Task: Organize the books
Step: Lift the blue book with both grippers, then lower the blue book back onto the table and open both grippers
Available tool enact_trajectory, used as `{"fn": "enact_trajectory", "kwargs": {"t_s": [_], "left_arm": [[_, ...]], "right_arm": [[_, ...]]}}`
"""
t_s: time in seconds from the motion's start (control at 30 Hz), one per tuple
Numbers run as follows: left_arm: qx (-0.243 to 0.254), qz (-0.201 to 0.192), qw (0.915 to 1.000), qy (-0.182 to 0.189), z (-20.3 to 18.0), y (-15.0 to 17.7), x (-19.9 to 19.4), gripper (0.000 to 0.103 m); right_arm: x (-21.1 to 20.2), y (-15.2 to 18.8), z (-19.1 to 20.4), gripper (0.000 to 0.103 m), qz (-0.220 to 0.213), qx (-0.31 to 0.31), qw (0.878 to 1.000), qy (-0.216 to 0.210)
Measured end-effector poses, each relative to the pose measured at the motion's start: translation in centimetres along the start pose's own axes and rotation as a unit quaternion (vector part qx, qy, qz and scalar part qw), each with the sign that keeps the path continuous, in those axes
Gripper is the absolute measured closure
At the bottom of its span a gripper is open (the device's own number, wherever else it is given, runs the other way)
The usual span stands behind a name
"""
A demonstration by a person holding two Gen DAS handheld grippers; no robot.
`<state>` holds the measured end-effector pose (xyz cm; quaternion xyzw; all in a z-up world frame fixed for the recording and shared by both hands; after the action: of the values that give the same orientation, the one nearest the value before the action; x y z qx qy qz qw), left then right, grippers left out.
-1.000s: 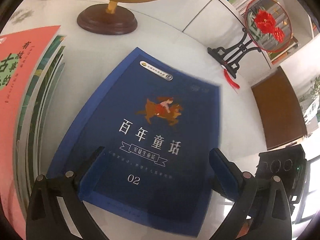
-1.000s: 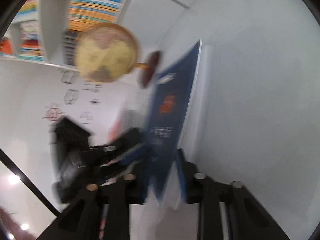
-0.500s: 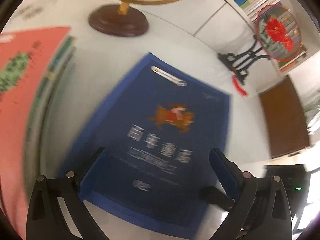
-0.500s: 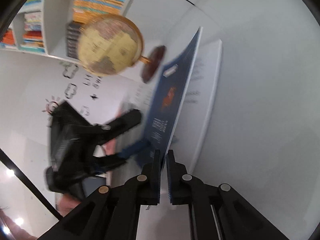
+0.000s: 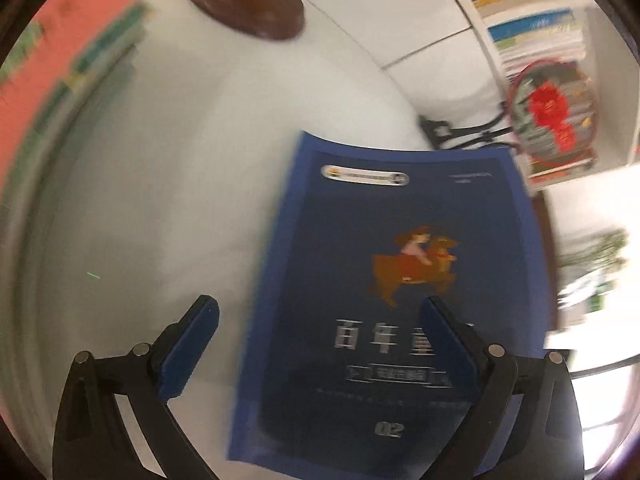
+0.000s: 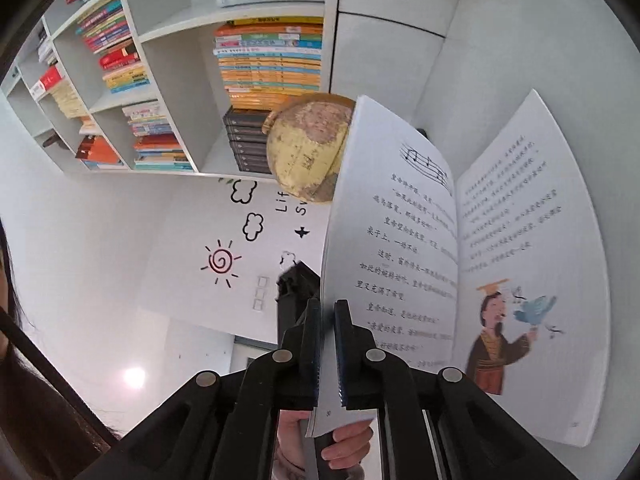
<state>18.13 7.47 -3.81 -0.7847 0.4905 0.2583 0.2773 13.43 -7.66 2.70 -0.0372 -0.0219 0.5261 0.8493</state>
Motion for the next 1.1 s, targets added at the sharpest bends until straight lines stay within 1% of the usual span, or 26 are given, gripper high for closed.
{"fn": "enact_trajectory", "kwargs": {"t_s": [0.03,0.07,0.1,0.23,0.27,0.3,0.33,0.37,0.4,0.43,0.5,0.57,0.63,0.67,0.7,0.73,0.77,0.8,0.87,0.9,0.97,1.03,1.1], "left_arm": [[-0.013,0.004,0.9996,0.027,-0.1,0.1,0.4,0.002],[-0.022,0.007,0.9989,0.040,-0.2,0.2,0.8,0.002],[-0.029,0.003,0.9985,0.047,-0.4,0.2,1.0,0.001],[-0.043,-0.001,0.9968,0.067,-1.2,0.2,1.6,0.002],[-0.043,-0.008,0.9952,0.088,-1.6,0.1,1.3,0.004],[-0.051,-0.010,0.9901,0.130,-2.2,0.1,1.1,0.011],[-0.065,-0.004,0.9840,0.166,-2.8,0.1,1.3,0.011],[-0.064,-0.001,0.9859,0.154,-3.1,0.2,1.6,0.011],[-0.056,-0.004,0.9908,0.123,-3.1,0.2,1.9,0.011],[-0.040,-0.012,0.9969,0.067,-2.8,0.2,2.0,0.012],[-0.027,-0.017,0.9987,0.039,-2.7,0.4,1.7,0.012],[-0.008,-0.030,0.9995,0.002,-2.4,0.7,1.0,0.012],[-0.003,-0.040,0.9990,-0.019,-2.2,0.9,0.5,0.012],[-0.005,-0.041,0.9987,-0.029,-2.2,0.9,0.5,0.012],[-0.005,-0.042,0.9982,-0.043,-2.3,0.9,0.1,0.012],[0.001,-0.049,0.9977,-0.047,-2.5,0.9,-0.2,0.012],[0.010,-0.060,0.9966,-0.056,-2.6,0.8,-0.8,0.011],[0.026,-0.072,0.9933,-0.086,-2.8,0.7,-1.3,0.010],[0.055,-0.070,0.9864,-0.138,-3.3,0.2,-0.7,0.009],[0.067,-0.066,0.9831,-0.157,-2.8,0.4,-0.7,0.009],[0.099,-0.048,0.9744,-0.196,-2.5,0.5,0.1,0.009],[0.119,-0.039,0.9688,-0.214,-2.1,0.6,0.4,0.009],[0.125,-0.039,0.9645,-0.229,-1.6,0.6,0.4,0.008]], "right_arm": [[-0.3,-0.1,-0.1,0.096,-0.001,0.008,1.000,-0.008],[-0.4,-0.3,-0.2,0.096,-0.004,0.013,1.000,-0.011],[0.0,-0.5,-0.2,0.096,-0.006,0.019,1.000,-0.012],[-1.5,-0.6,-0.3,0.096,-0.020,0.021,1.000,-0.006],[-1.8,-0.7,-0.5,0.096,-0.023,0.020,1.000,-0.001],[-2.0,-0.8,-0.8,0.095,-0.029,0.017,0.999,0.012],[-2.4,-1.1,-1.1,0.095,-0.036,0.012,0.999,0.035],[-2.7,-1.2,-1.5,0.095,-0.038,0.001,0.997,0.070],[-3.1,-1.4,-2.0,0.095,-0.036,-0.012,0.993,0.109],[-3.3,-1.4,-2.6,0.095,-0.030,-0.020,0.990,0.136],[-3.9,-1.5,-3.7,0.095,-0.025,-0.029,0.983,0.181],[-4.5,-1.6,-4.3,0.095,-0.021,-0.040,0.978,0.202],[-4.4,-1.7,-5.0,0.095,-0.006,-0.046,0.974,0.223],[-4.3,-1.7,-5.6,0.094,0.000,-0.046,0.967,0.249],[-4.3,-1.8,-6.2,0.087,0.002,-0.046,0.963,0.267],[-4.2,-1.6,-6.6,0.079,0.006,-0.045,0.958,0.282],[-3.9,-1.4,-7.0,0.060,0.013,-0.042,0.955,0.292],[-3.6,-1.3,-7.0,0.051,0.016,-0.044,0.956,0.288],[-3.0,-0.9,-6.5,0.041,0.011,-0.051,0.958,0.281],[-2.8,-0.8,-6.4,0.038,0.010,-0.053,0.958,0.282],[-2.0,-0.5,-6.5,0.038,0.019,-0.056,0.956,0.288],[-0.9,0.0,-6.5,0.038,0.032,-0.054,0.957,0.282],[-0.4,0.2,-6.5,0.038,0.035,-0.057,0.957,0.282]]}}
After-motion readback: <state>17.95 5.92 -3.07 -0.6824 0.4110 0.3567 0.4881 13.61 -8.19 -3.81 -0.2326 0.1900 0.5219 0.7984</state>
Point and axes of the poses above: each gripper's, at about its wrist camera, not at the fingertips, and x roughly the way its jaws point, z to its left, y to its underside, the point moved 6 cm from there along x, roughly the way its jaws point, and after that the axes turned 3 degrees about x, right-handed, at the moved point
